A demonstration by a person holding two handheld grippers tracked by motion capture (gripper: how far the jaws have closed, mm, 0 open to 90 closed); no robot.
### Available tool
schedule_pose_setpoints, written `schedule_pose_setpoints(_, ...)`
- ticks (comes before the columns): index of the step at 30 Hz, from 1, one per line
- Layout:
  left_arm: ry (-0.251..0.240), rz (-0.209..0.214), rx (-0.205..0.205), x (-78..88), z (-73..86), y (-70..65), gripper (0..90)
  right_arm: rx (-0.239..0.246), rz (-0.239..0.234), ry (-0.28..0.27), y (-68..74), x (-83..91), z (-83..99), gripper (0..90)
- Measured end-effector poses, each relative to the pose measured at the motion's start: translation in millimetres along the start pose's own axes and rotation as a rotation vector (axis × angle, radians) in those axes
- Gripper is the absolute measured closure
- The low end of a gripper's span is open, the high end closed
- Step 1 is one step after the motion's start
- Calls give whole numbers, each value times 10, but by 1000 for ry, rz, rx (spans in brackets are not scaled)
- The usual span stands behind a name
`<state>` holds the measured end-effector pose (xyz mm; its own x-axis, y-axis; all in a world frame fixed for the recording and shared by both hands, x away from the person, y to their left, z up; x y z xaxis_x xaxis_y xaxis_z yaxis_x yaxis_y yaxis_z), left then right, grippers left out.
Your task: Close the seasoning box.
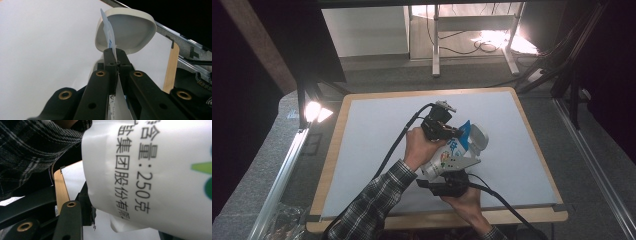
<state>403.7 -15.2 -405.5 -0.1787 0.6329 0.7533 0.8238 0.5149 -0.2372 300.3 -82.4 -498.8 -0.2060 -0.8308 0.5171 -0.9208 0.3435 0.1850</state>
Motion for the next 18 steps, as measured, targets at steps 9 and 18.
schedule_pose_setpoints(9, 6, -2, -1, -3, -7, 1, 894, -4, -5, -1, 0, 5, -6, 548)
schedule_pose_setpoints(18, 11, -2, 0, -5, -13, 5, 894, -3, -7, -2, -3, 7, -12, 548)
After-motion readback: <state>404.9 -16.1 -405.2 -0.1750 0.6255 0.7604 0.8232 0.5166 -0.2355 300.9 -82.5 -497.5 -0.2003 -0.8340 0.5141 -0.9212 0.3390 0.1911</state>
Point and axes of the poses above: each handheld gripper's, and its own axes: x roughly backward along the jaws, z roughly out of its underside, y roughly to its left, the point moved 3 cm from there along -x, roughly forward along the jaws, and after that the axes turned 9 degrees about y, right-handed, at the moved point
